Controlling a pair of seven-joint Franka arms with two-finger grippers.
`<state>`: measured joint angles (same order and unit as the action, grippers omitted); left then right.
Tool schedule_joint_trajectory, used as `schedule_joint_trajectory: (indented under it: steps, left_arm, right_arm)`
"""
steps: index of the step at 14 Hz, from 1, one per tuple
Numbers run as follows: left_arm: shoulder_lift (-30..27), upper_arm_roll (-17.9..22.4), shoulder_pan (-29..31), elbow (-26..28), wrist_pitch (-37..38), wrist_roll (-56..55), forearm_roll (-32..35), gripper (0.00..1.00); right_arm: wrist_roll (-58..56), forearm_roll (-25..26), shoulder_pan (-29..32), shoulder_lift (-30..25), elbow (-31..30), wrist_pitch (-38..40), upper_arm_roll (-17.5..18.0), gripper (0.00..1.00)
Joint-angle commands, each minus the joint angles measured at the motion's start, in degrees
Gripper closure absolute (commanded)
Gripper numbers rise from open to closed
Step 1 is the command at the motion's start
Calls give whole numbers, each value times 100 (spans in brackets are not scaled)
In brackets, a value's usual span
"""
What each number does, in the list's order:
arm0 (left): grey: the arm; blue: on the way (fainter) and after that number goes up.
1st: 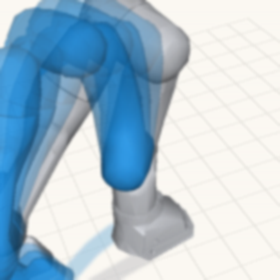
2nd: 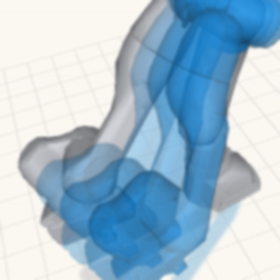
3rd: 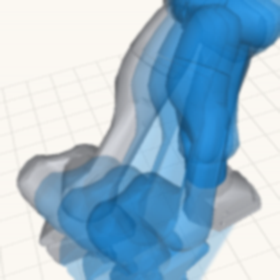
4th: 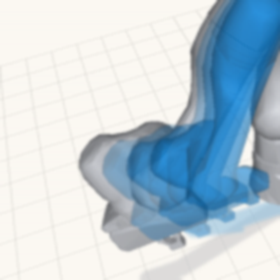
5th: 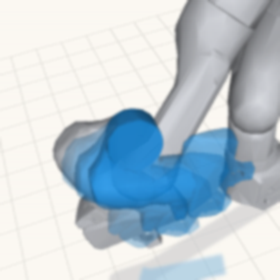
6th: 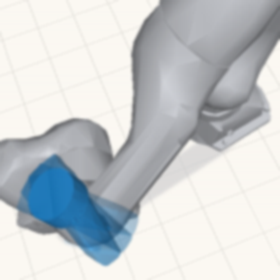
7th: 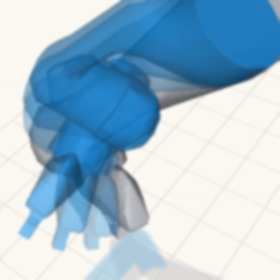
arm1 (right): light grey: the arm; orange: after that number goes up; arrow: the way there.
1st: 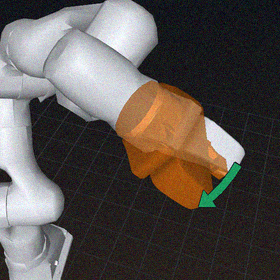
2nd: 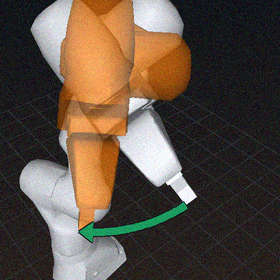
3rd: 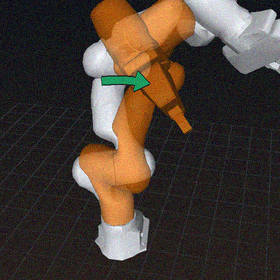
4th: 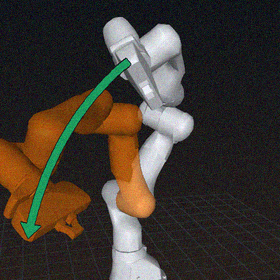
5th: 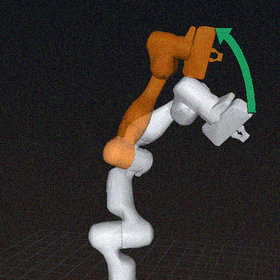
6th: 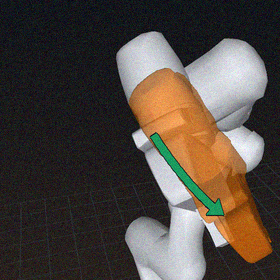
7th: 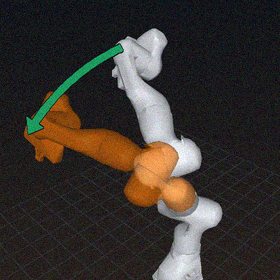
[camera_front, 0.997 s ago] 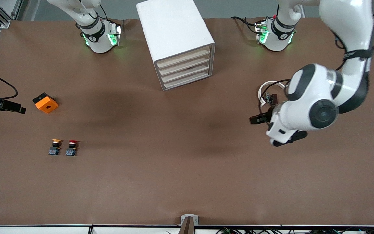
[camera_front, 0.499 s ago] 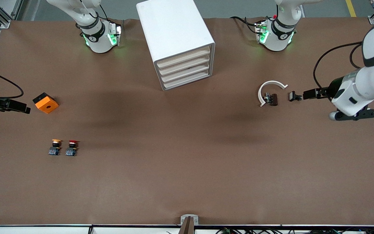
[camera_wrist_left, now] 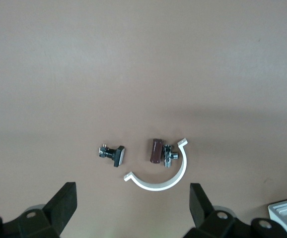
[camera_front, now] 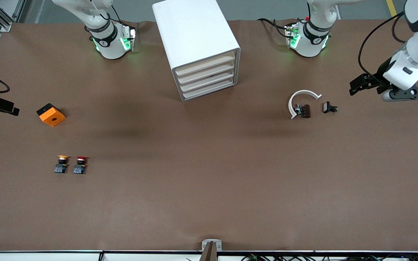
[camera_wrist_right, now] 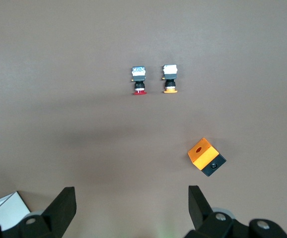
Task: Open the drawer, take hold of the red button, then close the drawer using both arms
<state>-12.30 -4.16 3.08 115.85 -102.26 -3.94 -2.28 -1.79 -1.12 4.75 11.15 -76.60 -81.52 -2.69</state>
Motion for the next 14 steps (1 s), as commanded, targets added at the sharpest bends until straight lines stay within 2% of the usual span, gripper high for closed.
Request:
schedule_joint_trajectory:
  steps: [1, 7, 10, 14]
  left_arm:
    - [26, 21, -1, -403, 178, 60, 70, 0]
    - [816, -23, -44, -2213, 1382, -19, 70, 0]
    - [896, -23, -36, -2391, 1463, -36, 79, 0]
    - [905, -23, -44, -2409, 1463, -36, 88, 0]
  right_arm:
    - [3, 24, 44, -270, -30, 48, 5, 0]
    - [-24, 32, -8, -561, -92, 57, 40, 0]
    - [-15, 24, 18, -867, -512, -100, 23, 0]
    - [3, 24, -26, -1570, -1531, -628, 23, 0]
